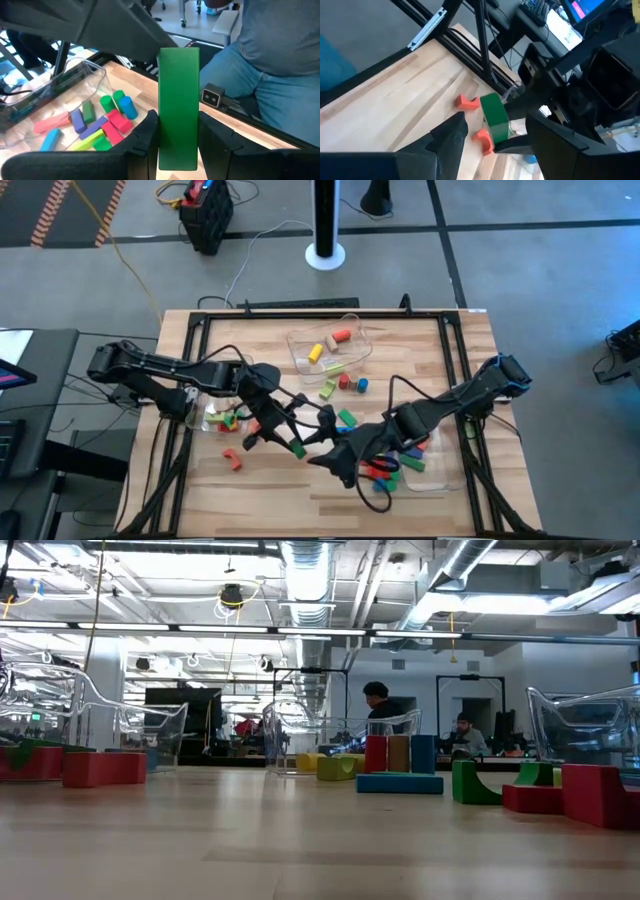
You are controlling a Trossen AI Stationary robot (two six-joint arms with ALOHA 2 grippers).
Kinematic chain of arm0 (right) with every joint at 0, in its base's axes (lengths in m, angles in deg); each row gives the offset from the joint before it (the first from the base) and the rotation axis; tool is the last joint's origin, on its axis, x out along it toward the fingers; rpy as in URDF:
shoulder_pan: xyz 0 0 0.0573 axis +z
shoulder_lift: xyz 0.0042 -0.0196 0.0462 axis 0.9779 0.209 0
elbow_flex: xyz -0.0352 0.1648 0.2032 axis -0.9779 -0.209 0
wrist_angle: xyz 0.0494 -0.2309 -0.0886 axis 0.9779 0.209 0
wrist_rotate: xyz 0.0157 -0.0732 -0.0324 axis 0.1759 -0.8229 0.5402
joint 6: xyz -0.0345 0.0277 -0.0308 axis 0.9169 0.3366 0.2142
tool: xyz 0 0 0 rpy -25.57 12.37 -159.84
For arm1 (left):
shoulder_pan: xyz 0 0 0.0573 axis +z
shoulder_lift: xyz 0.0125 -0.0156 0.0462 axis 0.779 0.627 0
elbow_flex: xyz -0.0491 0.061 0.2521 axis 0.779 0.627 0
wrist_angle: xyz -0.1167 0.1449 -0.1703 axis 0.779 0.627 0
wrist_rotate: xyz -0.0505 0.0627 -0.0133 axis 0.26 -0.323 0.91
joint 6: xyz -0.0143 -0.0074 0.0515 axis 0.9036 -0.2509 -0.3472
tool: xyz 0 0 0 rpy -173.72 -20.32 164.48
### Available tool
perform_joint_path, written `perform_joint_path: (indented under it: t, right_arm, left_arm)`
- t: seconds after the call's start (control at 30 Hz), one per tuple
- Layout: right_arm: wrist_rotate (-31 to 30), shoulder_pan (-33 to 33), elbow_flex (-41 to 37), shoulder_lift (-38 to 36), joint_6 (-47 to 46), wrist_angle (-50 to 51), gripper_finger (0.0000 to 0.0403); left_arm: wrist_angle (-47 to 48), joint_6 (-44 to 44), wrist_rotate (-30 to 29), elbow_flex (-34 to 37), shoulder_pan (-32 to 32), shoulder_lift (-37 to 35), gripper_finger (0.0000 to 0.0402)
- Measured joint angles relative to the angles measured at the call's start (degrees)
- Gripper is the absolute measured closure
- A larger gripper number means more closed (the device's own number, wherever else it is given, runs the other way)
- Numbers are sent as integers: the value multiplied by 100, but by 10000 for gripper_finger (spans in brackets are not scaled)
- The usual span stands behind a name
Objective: Sort blocks by size
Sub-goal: Put the green rectangular block into the right transparent bin
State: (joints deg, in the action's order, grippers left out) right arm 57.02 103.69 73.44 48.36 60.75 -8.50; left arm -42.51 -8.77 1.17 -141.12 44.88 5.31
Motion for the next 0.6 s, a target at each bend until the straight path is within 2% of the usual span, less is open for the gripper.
perform_joint_path:
  t: [0.27, 0.6]
  right_arm:
    - [277, -120, -313, 11, 71, -576, 165]
    - [290, -128, -308, 4, 326, -759, 228]
  left_arm:
    - [-210, 71, 7, 0, 0, 0, 302]
    - [-297, 167, 66, 0, 0, 0, 302]
